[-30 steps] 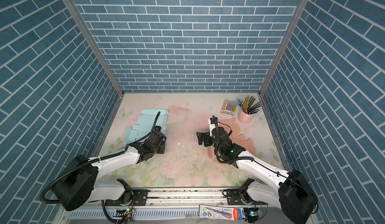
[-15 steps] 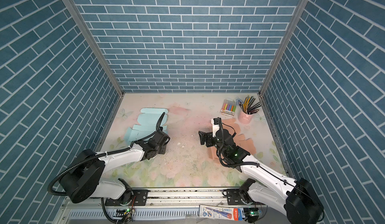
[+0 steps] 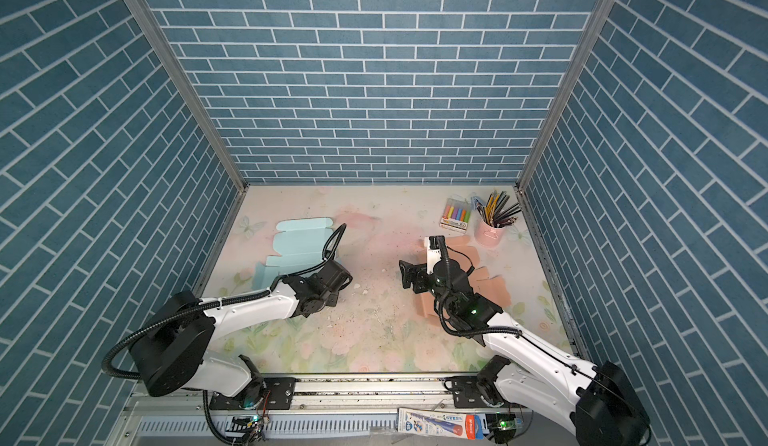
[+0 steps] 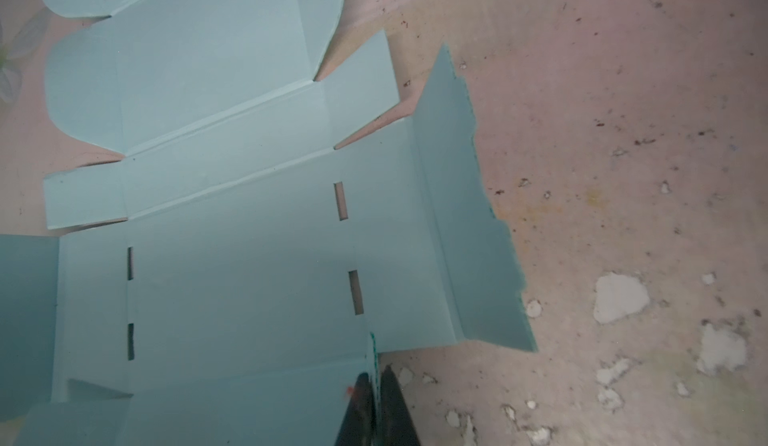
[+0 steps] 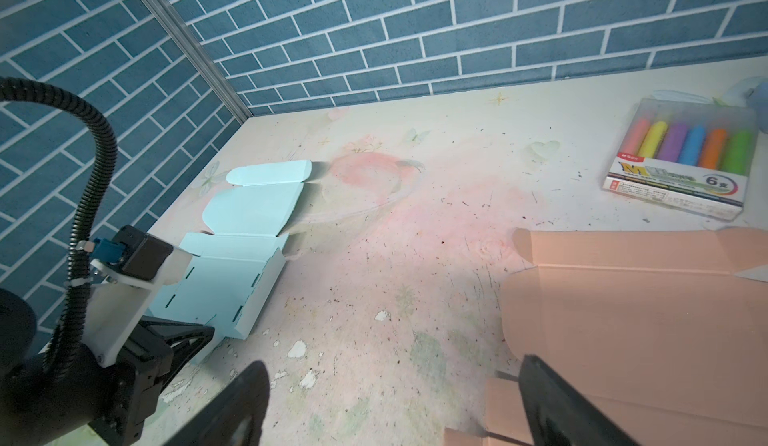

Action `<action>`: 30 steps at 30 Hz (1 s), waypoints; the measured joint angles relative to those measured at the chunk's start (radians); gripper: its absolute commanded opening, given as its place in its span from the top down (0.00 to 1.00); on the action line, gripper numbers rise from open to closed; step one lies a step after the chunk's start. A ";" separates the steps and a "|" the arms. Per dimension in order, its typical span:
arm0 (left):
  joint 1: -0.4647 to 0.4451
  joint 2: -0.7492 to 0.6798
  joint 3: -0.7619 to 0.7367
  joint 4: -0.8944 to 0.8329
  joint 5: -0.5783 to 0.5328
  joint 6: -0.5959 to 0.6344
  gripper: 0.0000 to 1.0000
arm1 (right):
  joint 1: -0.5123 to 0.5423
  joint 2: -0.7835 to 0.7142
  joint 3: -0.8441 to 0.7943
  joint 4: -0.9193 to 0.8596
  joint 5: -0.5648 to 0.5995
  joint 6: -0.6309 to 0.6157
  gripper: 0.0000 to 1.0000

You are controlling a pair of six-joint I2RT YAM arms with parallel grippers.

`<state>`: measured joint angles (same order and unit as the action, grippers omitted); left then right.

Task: Fold the paper box

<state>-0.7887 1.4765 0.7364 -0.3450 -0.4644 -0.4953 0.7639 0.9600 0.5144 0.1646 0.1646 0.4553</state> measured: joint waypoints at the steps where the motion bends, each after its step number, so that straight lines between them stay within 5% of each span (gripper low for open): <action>1: -0.010 0.006 0.010 -0.010 -0.005 -0.001 0.97 | 0.000 -0.006 -0.002 0.000 0.001 -0.002 0.06; 13: -0.177 0.126 0.172 -0.073 -0.015 -0.038 0.97 | -0.003 -0.103 -0.023 -0.048 0.016 -0.011 0.07; 16: -0.196 0.126 0.180 -0.027 0.041 -0.048 0.90 | -0.012 -0.122 -0.032 -0.067 0.014 -0.010 0.07; 19: -0.200 0.126 0.179 0.026 0.102 -0.056 0.71 | -0.030 -0.124 -0.039 -0.086 -0.002 -0.006 0.08; 30: -0.166 -0.069 0.043 0.252 0.364 -0.038 0.60 | -0.050 0.048 -0.014 -0.131 -0.058 0.048 0.11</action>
<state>-0.9546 1.4075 0.7792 -0.0933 -0.1009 -0.5331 0.7139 1.0077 0.5003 0.0338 0.1062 0.5030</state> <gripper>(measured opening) 0.391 0.911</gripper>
